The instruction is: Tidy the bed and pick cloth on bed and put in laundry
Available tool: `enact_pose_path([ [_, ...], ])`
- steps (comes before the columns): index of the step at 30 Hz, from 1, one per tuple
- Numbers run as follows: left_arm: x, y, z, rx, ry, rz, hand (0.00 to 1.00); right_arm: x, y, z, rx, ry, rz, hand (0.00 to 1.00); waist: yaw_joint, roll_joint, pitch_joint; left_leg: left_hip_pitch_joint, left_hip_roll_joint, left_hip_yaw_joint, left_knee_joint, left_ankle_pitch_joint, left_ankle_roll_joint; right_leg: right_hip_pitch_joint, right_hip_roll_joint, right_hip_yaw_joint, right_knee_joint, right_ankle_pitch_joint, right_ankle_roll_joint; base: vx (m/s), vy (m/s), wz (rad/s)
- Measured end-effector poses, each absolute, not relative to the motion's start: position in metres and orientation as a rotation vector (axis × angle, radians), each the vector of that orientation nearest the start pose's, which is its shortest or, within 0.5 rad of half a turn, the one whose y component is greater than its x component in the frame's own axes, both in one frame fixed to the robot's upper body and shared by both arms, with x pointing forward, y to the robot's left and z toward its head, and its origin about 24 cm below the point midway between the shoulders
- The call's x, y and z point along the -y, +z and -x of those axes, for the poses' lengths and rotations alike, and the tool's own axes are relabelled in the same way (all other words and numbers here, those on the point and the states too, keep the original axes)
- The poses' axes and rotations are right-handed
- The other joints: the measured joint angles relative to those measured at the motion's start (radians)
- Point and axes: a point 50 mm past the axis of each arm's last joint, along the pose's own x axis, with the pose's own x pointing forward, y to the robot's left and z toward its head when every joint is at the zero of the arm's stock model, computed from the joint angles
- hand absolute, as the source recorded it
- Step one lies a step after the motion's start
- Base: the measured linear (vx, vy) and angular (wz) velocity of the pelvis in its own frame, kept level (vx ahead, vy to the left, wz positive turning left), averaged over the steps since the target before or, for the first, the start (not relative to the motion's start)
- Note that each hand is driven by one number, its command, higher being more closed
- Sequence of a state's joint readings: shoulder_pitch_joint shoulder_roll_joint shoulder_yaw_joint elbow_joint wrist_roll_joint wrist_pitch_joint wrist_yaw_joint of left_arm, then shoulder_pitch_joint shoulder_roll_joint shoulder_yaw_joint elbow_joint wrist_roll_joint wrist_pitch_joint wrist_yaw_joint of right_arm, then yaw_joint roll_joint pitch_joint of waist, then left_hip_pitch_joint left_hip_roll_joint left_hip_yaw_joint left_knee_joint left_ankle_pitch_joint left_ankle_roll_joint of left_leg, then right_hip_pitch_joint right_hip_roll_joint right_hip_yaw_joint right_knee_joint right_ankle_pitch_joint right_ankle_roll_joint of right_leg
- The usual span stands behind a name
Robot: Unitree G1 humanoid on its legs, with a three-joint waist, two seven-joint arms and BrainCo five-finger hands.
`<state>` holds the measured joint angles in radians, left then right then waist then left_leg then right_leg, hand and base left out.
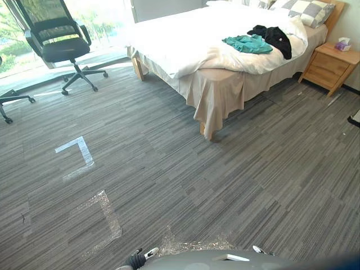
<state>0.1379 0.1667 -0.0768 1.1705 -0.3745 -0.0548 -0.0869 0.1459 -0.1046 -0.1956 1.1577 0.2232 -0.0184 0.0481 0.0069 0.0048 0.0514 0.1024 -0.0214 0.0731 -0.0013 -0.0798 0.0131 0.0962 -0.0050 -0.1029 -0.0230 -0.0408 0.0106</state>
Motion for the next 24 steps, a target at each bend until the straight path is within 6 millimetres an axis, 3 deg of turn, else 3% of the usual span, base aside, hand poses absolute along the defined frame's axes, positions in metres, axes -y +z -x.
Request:
enact_pose_path([
  [4,-0.208,-0.169,-0.058,-1.195,0.204,0.191,0.0,0.211,-0.171,-0.047,-1.213,-0.392,-0.267,0.0,-0.004,-0.002,0.007,0.024,0.0,0.006,-0.024,0.005,-0.009,0.018,0.001,-0.014,-0.013,0.002,0.016,0.05,-0.002,0.01],
  [10,-0.207,-0.168,-0.068,-1.171,0.181,0.197,0.0,0.205,-0.169,-0.072,-1.155,-0.36,-0.282,0.0,-0.003,-0.007,0.014,0.037,0.001,0.028,-0.035,0.01,-0.018,0.02,0.001,-0.014,-0.014,0.005,0.031,-0.02,-0.012,-0.06],
  [14,-0.206,-0.168,-0.07,-1.171,0.176,0.198,0.0,0.19,-0.168,-0.087,-1.126,-0.322,-0.318,0.0,-0.001,-0.005,0.023,0.041,0.002,0.032,-0.044,0.015,-0.015,0.019,0.001,-0.015,-0.014,0.005,0.031,-0.05,-0.022,-0.01],
  [24,-0.205,-0.168,-0.072,-1.174,0.166,0.203,0.0,0.188,-0.168,-0.086,-1.123,-0.335,-0.335,0.0,0.003,-0.014,0.039,0.058,-0.002,0.038,-0.082,0.033,-0.001,0.019,0.0,-0.016,-0.015,0.007,0.022,-0.03,-0.009,-0.01],
])
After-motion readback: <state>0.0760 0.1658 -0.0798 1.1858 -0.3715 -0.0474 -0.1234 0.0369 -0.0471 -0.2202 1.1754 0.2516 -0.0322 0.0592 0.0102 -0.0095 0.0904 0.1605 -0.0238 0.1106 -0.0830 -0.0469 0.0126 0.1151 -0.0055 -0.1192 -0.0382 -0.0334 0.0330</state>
